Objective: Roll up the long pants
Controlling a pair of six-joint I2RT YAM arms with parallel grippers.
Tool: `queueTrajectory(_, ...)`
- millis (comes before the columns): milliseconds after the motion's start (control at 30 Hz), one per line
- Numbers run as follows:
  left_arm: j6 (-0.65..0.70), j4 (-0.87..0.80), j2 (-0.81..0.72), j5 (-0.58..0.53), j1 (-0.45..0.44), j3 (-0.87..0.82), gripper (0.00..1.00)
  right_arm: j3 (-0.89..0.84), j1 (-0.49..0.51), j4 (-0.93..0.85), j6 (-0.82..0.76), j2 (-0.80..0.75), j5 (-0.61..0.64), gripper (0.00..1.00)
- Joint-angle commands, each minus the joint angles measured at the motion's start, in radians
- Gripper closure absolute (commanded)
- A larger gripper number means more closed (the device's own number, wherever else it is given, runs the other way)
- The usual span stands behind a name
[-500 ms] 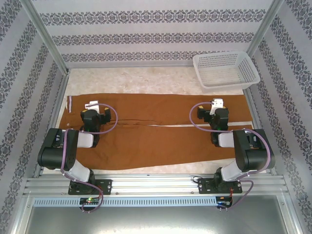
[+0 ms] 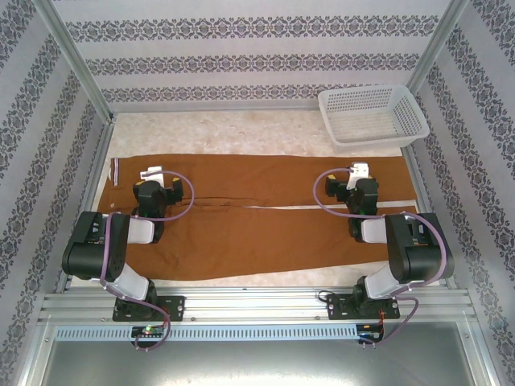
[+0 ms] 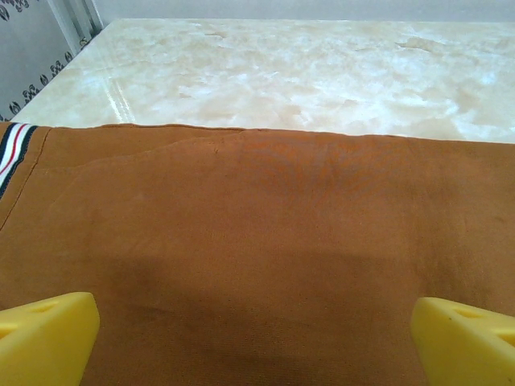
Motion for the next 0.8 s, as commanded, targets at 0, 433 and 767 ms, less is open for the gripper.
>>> queueTrajectory(0, 0.009, 0.004, -0.005, -0.006, -0.006, 0.01, 0.0, 0.022, -0.013, 0.001, 0.016, -0.018, -0.052, 0.02)
queueTrajectory(433, 0.005, -0.042, -0.039, -0.007, -0.004, 0.023, 0.0, 0.044, -0.013, -0.049, 0.014, -0.038, -0.062, 0.02)
queueTrajectory(767, -0.341, -1.242, -0.188, -0.124, 0.224, 0.759, 0.0, 0.635, -0.08, -1.133, 0.24, -0.103, -0.054, 0.06)
